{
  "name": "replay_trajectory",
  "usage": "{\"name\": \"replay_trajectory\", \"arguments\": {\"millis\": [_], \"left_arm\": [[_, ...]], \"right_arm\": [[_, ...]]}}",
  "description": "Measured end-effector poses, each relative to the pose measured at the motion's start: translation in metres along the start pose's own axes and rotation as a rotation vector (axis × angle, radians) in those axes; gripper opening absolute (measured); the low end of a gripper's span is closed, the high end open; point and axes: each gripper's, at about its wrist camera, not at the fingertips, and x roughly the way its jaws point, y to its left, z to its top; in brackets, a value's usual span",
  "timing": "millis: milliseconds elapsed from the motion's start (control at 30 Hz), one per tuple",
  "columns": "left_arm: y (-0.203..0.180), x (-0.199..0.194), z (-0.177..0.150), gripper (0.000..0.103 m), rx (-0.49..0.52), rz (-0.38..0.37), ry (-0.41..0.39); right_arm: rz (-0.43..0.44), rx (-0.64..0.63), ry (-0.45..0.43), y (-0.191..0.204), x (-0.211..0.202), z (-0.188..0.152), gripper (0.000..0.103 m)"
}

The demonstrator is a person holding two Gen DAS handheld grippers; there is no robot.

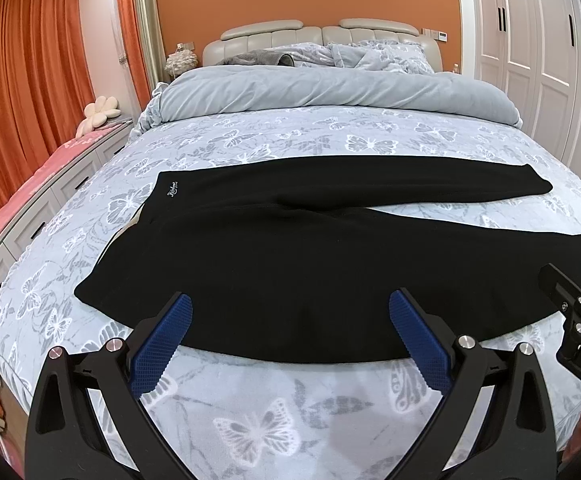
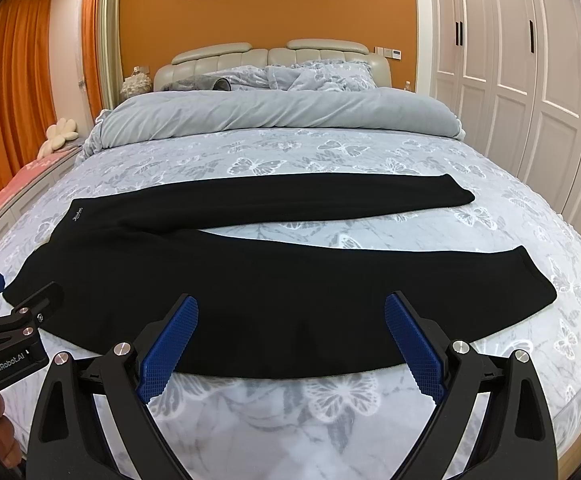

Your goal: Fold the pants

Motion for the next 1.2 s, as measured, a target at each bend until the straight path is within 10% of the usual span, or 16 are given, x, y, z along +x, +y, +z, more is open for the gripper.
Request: {"name": "replay_trajectory", "arguments": {"millis": [367, 600, 900, 1200], "left_arm": [[0.005, 0.007, -0.001, 0.098, -0.001, -0.014, 0.012], [0.055, 0.038, 0.056, 0.098, -0.035, -0.056, 0.037], [0.203, 0.222, 0.148, 0.098, -0.241, 0.071, 0.238], [0.277, 0.382, 0.150, 0.098, -0.504, 0.070, 0.461]], "right_arm": [[0.004, 0.002, 0.014, -0.005, 0.003, 0.004, 0.093], [0.008, 0.017, 0.055, -0.090, 0.033, 0.074, 0.093], [-0.121, 0.205, 0.235, -0.271, 0.219, 0.160, 0.093], [-0.197, 0.241, 0.357, -0.330, 0.377, 0.184, 0.093]]}}
